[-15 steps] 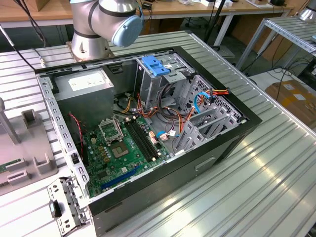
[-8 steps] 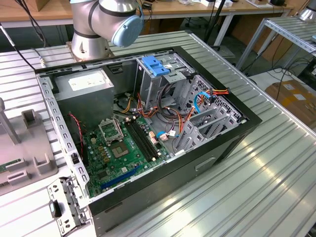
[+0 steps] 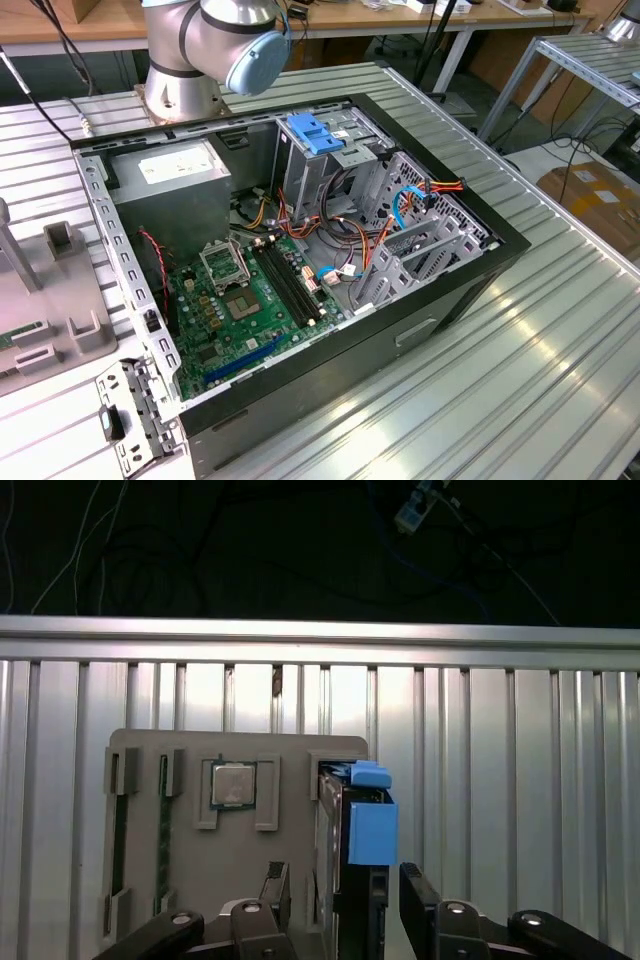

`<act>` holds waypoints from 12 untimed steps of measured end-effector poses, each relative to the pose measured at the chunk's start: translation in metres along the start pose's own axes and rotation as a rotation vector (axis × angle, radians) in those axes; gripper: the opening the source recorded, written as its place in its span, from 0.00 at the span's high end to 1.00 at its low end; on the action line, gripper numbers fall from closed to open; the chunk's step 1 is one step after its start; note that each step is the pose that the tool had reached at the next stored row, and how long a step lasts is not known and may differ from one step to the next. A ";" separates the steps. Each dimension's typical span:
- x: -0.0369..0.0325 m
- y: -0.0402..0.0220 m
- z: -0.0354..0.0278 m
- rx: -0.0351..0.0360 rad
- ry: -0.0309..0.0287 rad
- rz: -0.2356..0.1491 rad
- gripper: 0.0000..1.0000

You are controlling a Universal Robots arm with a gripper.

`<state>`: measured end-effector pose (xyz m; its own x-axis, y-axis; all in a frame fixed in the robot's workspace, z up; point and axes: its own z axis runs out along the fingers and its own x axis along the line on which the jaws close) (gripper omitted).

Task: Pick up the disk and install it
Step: 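Pick up the disk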

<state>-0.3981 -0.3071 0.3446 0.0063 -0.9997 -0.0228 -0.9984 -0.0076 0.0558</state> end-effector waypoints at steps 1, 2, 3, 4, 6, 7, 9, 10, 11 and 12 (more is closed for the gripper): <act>-0.0009 -0.0001 0.0003 0.0000 -0.0004 0.000 0.44; -0.0018 -0.0001 0.0006 -0.0001 -0.0004 0.000 0.44; -0.0026 -0.0001 0.0008 0.0000 -0.0007 0.000 0.44; -0.0036 -0.0001 0.0012 0.0001 -0.0012 0.000 0.44; -0.0049 -0.0001 0.0024 0.0001 -0.0023 0.000 0.44; -0.0053 -0.0002 0.0032 0.0000 -0.0026 0.000 0.44; -0.0067 -0.0004 0.0059 -0.0001 -0.0029 0.000 0.44; -0.0077 -0.0004 0.0073 0.0000 -0.0032 0.000 0.44; -0.0085 -0.0004 0.0084 0.0000 -0.0036 0.000 0.44; -0.0098 0.0003 0.0102 0.0003 -0.0044 0.000 0.44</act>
<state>-0.3990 -0.2971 0.3346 0.0063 -0.9996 -0.0272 -0.9984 -0.0078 0.0556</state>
